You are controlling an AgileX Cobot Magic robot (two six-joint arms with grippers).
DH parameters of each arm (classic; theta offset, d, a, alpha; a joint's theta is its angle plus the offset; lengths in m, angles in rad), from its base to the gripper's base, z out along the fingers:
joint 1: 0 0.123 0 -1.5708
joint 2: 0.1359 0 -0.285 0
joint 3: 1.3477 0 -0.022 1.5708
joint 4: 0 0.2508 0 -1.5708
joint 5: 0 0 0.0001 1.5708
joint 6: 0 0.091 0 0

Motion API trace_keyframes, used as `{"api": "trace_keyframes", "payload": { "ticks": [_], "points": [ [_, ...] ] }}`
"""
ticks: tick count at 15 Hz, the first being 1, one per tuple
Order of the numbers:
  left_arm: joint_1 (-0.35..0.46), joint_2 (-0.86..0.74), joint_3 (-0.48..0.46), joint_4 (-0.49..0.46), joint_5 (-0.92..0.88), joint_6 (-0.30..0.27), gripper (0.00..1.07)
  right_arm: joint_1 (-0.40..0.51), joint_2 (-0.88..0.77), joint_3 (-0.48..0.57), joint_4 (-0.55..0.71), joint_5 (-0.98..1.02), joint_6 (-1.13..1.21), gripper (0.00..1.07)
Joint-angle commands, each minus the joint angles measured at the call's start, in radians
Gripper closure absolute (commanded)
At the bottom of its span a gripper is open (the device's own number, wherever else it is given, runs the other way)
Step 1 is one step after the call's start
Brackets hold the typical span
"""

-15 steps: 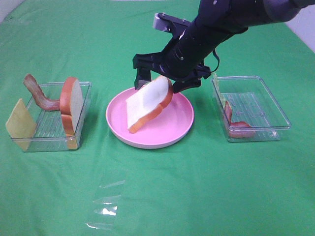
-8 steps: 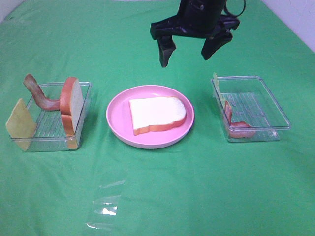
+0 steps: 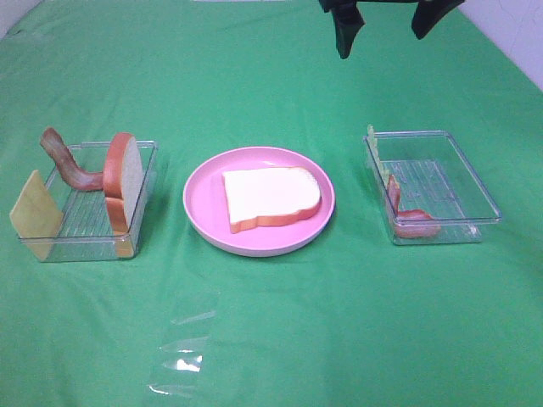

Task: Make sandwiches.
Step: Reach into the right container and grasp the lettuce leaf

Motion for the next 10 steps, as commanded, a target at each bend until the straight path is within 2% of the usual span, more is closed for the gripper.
{"api": "trace_keyframes", "payload": {
  "ticks": [1,10],
  "points": [
    [-0.001,-0.004,-0.001,-0.005,-0.005,-0.002,0.09,-0.06,0.021,0.001,0.053,0.11,0.014,0.15],
    [-0.001,-0.004,-0.001,-0.005,-0.005,-0.002,0.09,-0.077,0.268,0.001,0.112,0.063,0.01,0.17]
  ]
}}
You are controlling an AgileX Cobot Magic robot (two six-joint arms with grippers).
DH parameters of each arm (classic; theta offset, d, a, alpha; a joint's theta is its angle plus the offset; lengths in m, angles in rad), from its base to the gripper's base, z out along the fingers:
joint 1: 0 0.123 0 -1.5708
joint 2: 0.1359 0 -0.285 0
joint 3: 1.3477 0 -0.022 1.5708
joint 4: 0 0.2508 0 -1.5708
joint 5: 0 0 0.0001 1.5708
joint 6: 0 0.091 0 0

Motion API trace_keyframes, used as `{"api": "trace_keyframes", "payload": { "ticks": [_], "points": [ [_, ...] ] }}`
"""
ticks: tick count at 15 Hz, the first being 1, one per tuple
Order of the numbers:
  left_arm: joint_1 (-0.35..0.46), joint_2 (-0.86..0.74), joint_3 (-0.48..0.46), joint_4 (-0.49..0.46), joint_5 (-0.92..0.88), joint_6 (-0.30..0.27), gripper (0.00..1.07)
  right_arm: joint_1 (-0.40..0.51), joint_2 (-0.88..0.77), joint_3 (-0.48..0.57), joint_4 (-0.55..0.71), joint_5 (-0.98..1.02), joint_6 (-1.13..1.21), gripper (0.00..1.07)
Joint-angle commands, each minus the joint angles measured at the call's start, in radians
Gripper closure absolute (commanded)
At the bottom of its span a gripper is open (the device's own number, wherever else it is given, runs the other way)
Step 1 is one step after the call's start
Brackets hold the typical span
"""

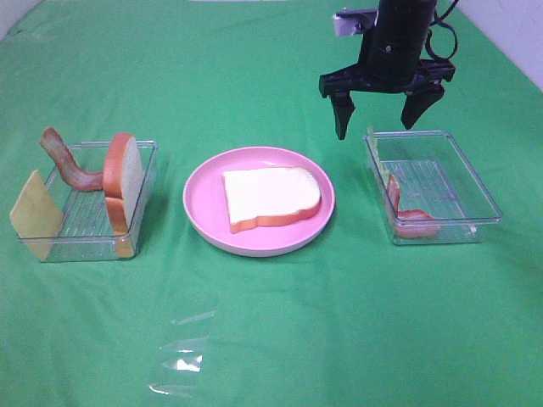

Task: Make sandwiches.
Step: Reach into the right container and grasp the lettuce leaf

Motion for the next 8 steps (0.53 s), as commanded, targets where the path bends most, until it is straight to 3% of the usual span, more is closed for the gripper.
{"api": "trace_keyframes", "payload": {
  "ticks": [1,3,6,7,8],
  "points": [
    [-0.001,-0.004,-0.001,-0.005,-0.005,-0.002,0.09,-0.003,0.041,0.001,0.004,0.059,-0.004,0.17],
    [-0.001,-0.004,-0.001,-0.005,-0.005,-0.002,0.09,-0.003,0.064,0.001,0.004,0.052,-0.004,0.2],
    [-0.001,-0.004,-0.001,-0.005,-0.005,-0.002,0.09,-0.003,0.065,0.001,0.002,0.049,-0.003,0.42],
    [-0.001,-0.004,-0.001,-0.005,-0.005,-0.002,0.09,-0.003,0.065,0.001,-0.026,0.056,0.026,0.72],
    [-0.001,-0.004,-0.001,-0.005,-0.005,-0.002,0.09,-0.003,0.065,0.001,-0.038,0.057,0.033,0.88]
  ]
}}
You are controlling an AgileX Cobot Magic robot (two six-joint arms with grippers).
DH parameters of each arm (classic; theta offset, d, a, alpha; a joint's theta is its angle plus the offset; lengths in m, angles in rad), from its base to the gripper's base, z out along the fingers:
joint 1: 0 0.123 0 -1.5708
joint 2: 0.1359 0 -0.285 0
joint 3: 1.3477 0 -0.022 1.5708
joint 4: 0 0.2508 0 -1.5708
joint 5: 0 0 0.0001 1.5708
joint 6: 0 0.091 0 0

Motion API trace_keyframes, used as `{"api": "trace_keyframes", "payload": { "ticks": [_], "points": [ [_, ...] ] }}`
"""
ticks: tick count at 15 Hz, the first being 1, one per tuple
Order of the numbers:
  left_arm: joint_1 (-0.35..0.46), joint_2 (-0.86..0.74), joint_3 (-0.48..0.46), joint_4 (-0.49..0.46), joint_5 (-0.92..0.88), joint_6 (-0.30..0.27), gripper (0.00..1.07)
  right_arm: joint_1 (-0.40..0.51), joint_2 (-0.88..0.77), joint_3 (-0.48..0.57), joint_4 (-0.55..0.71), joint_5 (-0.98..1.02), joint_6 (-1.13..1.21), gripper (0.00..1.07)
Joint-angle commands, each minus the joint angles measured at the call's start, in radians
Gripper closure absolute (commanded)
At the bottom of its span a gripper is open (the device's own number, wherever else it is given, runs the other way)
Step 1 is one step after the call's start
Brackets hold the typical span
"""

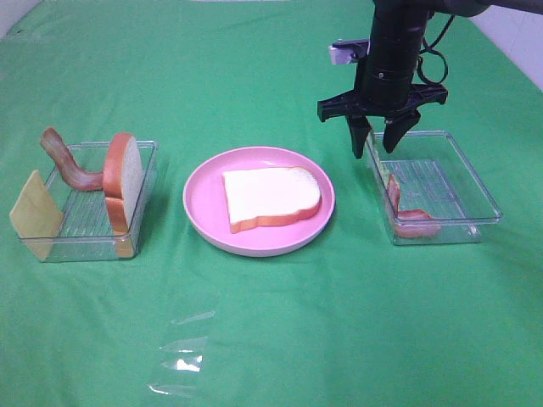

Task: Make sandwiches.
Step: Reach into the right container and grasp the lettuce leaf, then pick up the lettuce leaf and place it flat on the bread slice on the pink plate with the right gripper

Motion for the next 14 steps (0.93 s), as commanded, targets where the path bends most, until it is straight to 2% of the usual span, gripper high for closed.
{"api": "trace_keyframes", "payload": {
  "ticks": [1,2,8,14],
  "points": [
    [-0.001,-0.004,-0.001,-0.005,-0.005,-0.002,0.09,-0.002,-0.001,0.001,-0.025,0.058,0.019,0.96],
    [-0.001,-0.004,-0.001,-0.005,-0.005,-0.002,0.09,-0.002,-0.001,0.001,-0.028,0.058,0.009,1.07],
    [-0.001,-0.004,-0.001,-0.005,-0.005,-0.002,0.09,-0.002,-0.027,0.0,-0.028,0.093,-0.018,1.07],
    [-0.001,-0.004,-0.001,-0.005,-0.005,-0.002,0.09,-0.002,-0.223,-0.002,-0.043,0.115,-0.051,1.07]
  ]
}}
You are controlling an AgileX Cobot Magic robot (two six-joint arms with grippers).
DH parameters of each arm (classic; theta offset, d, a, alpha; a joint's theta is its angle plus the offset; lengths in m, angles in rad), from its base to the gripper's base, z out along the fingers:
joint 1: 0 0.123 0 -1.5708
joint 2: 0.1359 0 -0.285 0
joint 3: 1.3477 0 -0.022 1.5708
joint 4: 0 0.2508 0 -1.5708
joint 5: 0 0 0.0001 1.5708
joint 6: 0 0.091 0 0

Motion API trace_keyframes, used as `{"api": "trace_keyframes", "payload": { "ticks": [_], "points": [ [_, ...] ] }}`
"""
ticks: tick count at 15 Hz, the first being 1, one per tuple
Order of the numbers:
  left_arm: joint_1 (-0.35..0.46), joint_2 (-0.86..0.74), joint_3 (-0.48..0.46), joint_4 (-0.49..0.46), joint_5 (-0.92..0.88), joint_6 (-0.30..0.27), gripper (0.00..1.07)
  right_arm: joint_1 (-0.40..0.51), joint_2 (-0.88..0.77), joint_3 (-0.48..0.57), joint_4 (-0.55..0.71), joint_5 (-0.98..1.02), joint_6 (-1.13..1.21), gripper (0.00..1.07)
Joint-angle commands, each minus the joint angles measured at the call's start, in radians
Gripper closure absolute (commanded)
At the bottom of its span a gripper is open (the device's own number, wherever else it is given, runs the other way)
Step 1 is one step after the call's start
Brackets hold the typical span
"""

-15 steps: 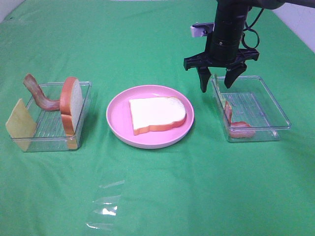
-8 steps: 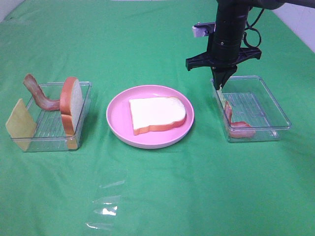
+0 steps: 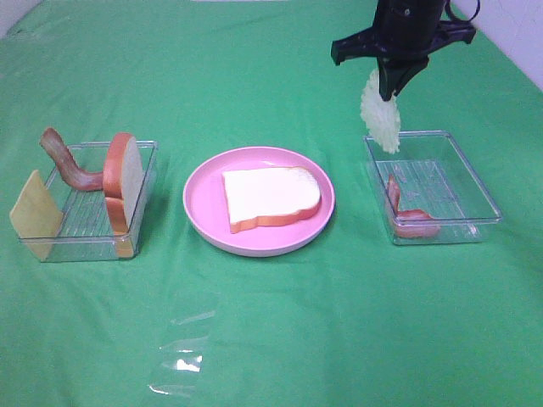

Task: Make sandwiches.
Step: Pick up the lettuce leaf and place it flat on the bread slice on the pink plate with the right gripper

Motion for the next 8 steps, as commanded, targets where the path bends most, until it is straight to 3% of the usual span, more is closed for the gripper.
{"api": "trace_keyframes", "payload": {
  "ticks": [1,8],
  "points": [
    [-0.001,-0.004,-0.001,-0.005,-0.005,-0.002,0.09,-0.002,-0.081,-0.002,0.003,0.114,-0.013,1.07],
    [-0.001,-0.004,-0.001,-0.005,-0.005,-0.002,0.09,0.035,-0.108,-0.001,0.223,0.104,-0.032,1.07]
  ]
}}
